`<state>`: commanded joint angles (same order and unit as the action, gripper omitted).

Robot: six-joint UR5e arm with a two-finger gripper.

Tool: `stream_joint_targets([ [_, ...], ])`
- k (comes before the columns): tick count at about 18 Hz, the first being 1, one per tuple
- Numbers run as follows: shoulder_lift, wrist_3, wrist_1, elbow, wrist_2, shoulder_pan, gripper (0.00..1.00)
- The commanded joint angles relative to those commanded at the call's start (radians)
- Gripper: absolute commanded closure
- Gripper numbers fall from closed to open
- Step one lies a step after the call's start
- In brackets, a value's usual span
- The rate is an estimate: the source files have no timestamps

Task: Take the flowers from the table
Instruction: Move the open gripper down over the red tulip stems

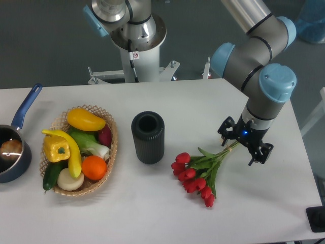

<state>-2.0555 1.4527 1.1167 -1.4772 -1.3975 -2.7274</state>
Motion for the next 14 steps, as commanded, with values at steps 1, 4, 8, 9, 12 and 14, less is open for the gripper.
stream_joint_targets([
  [1,0.0,0.0,0.0,0.0,-0.002,0.0,0.0],
  [4,0.0,0.0,0.0,-0.002,0.0,0.005,0.0],
  [8,0.011,0.0,-0.076,-0.076,0.0,0.008,0.0],
  [9,0.014,0.0,-0.099,-0.112,0.0,0.011,0.0],
  [12,0.026,-0.002,-0.107,-0.167,0.012,0.012,0.0],
  [14,0.025,0.002,-0.106,-0.175,0.035,0.012,0.0],
])
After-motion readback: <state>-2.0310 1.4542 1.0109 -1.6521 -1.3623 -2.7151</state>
